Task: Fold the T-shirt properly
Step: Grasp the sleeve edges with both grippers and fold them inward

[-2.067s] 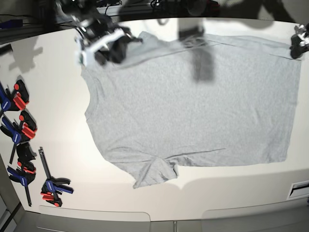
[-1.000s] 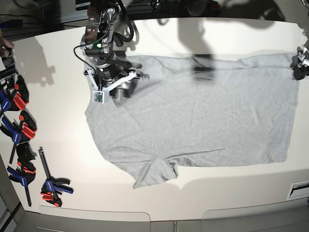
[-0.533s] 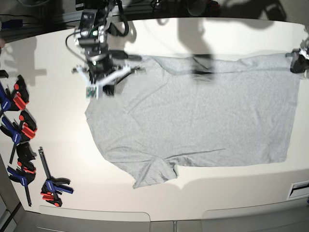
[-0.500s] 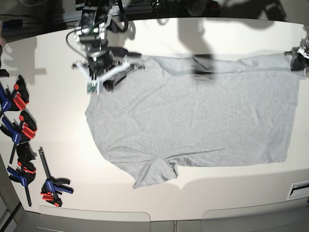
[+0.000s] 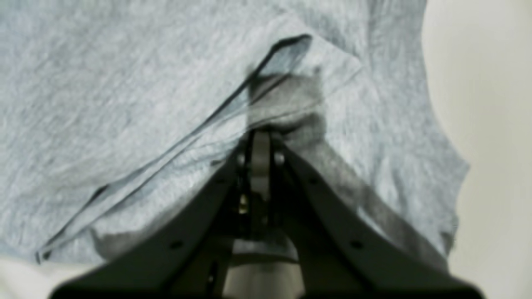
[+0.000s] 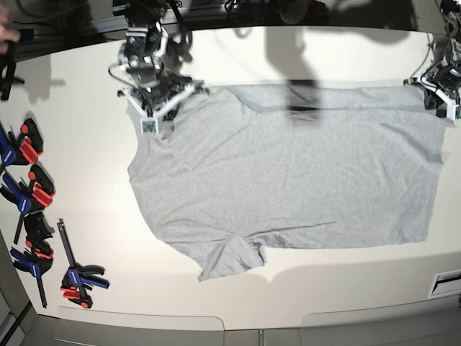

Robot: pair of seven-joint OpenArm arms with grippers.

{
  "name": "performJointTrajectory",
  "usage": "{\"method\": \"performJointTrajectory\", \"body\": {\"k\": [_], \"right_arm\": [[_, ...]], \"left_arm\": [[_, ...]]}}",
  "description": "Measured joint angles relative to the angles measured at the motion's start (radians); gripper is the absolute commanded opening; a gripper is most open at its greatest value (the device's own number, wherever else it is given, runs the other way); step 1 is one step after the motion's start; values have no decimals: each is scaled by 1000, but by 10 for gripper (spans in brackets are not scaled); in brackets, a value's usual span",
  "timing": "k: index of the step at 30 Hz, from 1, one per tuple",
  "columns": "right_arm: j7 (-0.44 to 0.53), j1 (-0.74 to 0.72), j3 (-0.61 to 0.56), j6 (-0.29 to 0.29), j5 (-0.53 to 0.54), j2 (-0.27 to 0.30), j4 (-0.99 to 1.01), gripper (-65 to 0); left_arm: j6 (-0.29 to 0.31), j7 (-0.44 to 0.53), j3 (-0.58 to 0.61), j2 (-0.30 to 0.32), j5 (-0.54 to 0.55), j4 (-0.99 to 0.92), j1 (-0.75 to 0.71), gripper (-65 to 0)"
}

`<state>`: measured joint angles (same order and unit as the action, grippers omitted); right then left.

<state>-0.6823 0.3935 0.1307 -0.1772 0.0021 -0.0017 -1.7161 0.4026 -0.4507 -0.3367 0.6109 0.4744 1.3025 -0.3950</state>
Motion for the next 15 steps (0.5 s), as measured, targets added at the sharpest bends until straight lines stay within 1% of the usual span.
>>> {"method": "performJointTrajectory", "body": {"k": [1,2,5,7,9,11,15], "right_arm": [[32,34,0,-3,10,16,-9,-650],[39,65,0,-4,27,29,-23,-650],[31,142,-1,-13,48,64,-72,-650],[26,207,-1,-11,43,81,-115,-650],[0,261,-1,-10,40,98,-158,-650],[-33,304,-2,-10,39,111,-196,-650],[-77,356,8,-10,25,113,-249,-650]], "left_arm": [[2,11,-3,2,4,2,-23,-650],[6,23,-11,2,17,4,-48,-650],[18,36,-41,2,98,8,-120,-650],[34,28,-72,-2,126,21,-166,-650],[47,-4,-117,-20,130,47,-207,-650],[55,-21,-161,-51,128,74,-249,-650],[73,-67,-235,-101,124,135,-317,-650]]}}
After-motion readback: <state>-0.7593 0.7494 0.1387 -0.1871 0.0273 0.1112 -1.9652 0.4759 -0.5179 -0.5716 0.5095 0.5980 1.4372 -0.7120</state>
